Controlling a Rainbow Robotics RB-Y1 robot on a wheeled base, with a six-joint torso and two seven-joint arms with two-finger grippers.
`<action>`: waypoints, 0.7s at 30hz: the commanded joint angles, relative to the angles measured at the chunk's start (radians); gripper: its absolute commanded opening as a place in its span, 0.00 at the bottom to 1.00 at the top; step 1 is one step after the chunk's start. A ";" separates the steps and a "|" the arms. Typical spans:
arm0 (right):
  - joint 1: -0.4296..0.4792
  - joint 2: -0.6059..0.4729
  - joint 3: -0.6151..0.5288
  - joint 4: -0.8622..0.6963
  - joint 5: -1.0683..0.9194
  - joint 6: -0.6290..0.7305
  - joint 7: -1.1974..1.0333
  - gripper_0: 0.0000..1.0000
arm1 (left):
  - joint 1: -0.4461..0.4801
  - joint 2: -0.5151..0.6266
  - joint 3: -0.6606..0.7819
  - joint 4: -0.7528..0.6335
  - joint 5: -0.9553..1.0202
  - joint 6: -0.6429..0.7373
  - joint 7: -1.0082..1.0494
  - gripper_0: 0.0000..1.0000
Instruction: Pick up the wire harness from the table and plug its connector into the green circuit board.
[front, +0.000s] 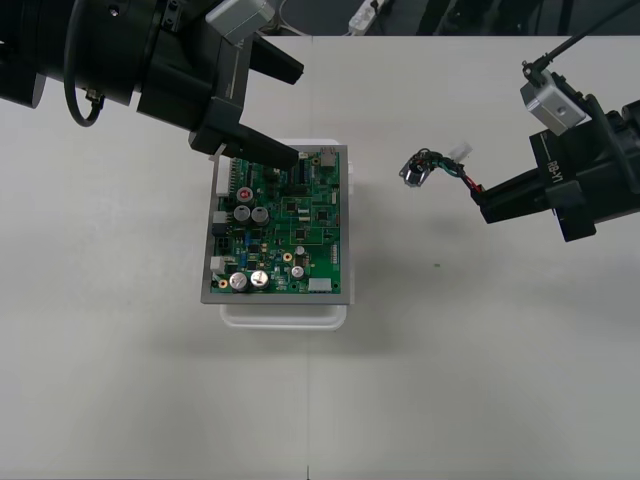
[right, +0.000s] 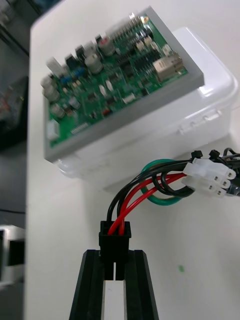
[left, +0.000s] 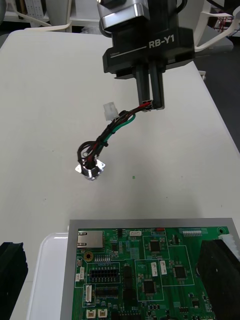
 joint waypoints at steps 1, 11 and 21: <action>0.006 -0.059 -0.037 -0.019 -0.121 0.001 -0.117 0.00 | -0.054 -0.016 -0.005 -0.023 -0.003 -0.027 0.032 1.00; 0.006 -0.062 -0.041 -0.019 -0.336 0.001 -0.329 0.00 | -0.054 -0.016 -0.005 -0.023 -0.003 -0.027 0.032 1.00; 0.011 -0.062 -0.041 -0.019 -0.460 0.001 -0.381 0.00 | -0.054 -0.016 -0.005 -0.023 -0.003 -0.027 0.032 1.00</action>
